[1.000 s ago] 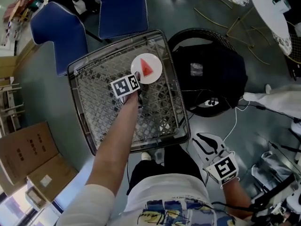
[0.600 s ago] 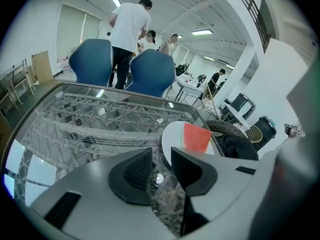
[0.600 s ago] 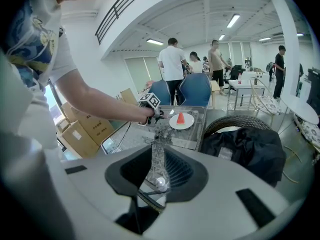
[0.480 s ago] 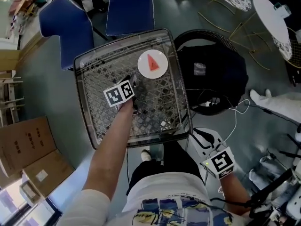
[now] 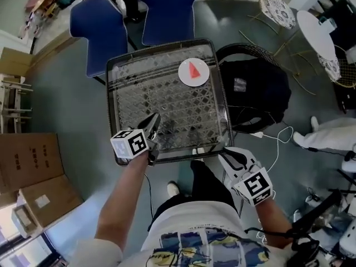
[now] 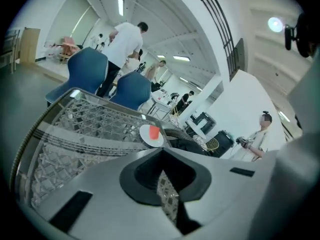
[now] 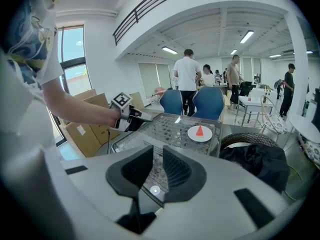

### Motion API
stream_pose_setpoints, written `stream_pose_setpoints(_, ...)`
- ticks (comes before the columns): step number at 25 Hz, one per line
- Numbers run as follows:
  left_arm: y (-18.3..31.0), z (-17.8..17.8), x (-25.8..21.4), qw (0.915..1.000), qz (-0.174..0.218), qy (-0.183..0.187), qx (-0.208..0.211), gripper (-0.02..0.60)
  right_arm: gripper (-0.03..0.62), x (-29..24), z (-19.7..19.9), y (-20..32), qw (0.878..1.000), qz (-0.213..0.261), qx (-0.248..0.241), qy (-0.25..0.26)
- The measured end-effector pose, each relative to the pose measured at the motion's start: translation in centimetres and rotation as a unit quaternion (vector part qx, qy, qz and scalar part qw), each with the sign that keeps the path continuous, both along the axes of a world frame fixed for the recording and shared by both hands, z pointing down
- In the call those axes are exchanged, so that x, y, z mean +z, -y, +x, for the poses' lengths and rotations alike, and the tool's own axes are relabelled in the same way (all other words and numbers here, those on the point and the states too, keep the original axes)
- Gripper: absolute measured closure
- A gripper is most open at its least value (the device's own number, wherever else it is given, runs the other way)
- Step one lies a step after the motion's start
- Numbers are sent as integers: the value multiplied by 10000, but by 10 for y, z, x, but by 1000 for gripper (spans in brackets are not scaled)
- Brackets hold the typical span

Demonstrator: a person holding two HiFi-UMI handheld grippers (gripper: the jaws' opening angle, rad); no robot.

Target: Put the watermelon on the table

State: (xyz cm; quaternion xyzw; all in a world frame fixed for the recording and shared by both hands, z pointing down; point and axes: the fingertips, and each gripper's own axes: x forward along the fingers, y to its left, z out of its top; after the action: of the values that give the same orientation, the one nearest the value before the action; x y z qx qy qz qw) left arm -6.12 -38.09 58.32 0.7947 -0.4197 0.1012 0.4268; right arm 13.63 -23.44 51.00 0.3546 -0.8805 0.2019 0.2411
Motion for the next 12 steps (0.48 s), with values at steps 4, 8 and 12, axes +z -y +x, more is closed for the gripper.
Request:
stream_pose_setpoints(4,-64,-17,-57,9976,470,-212,458,572,567,-26,-28,-25,9998,151,37,123)
stream_pose_setpoints(8,-128,-26,-113,9910,929,-265,925,572,582,-49,-54,-52,9990,370,-188,152)
stream_pose_setpoints(12,-194,-32,-157,9788,1466,27,1430,572,583,-66,-75,-81,9976,587,-350,121)
